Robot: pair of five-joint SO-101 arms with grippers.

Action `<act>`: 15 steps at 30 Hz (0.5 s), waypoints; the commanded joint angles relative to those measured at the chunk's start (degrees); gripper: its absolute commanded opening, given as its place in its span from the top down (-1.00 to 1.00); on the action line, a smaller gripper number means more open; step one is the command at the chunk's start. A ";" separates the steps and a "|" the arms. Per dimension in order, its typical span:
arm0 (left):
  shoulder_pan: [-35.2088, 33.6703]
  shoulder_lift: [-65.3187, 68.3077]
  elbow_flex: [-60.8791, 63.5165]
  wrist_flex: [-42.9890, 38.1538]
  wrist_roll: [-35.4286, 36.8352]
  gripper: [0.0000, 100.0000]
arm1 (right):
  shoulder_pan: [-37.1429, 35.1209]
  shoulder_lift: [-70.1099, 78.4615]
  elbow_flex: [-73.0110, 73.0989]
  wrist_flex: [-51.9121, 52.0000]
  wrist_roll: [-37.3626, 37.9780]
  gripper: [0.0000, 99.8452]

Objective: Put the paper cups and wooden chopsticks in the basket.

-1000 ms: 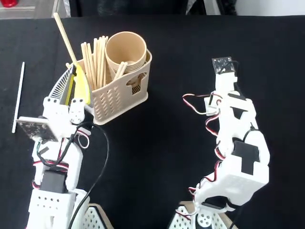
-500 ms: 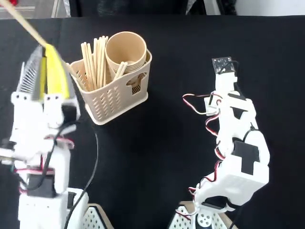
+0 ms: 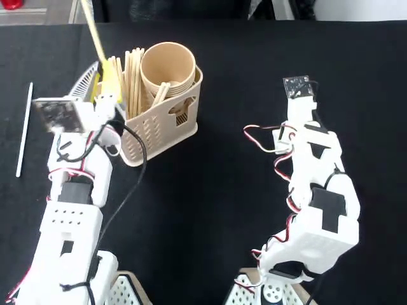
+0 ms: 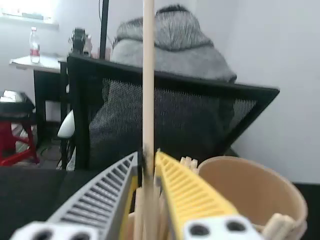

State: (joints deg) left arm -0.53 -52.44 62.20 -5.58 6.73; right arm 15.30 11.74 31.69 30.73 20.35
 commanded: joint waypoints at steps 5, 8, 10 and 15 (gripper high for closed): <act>-3.74 -4.22 -18.42 27.34 2.64 0.66 | 0.35 -3.38 -0.22 -0.53 0.62 0.97; -7.25 -5.71 -25.80 35.96 2.81 0.66 | 0.44 -3.38 -0.22 -0.53 0.62 0.97; -11.30 -5.54 -32.22 42.64 2.64 0.66 | 0.44 -3.38 -0.22 -0.53 0.62 0.97; -22.55 3.78 -44.70 58.20 -0.26 0.67 | 0.35 -3.38 -0.22 -0.53 0.62 0.97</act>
State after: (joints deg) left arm -17.76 -54.20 26.07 45.41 8.48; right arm 15.30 11.74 31.69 30.73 20.35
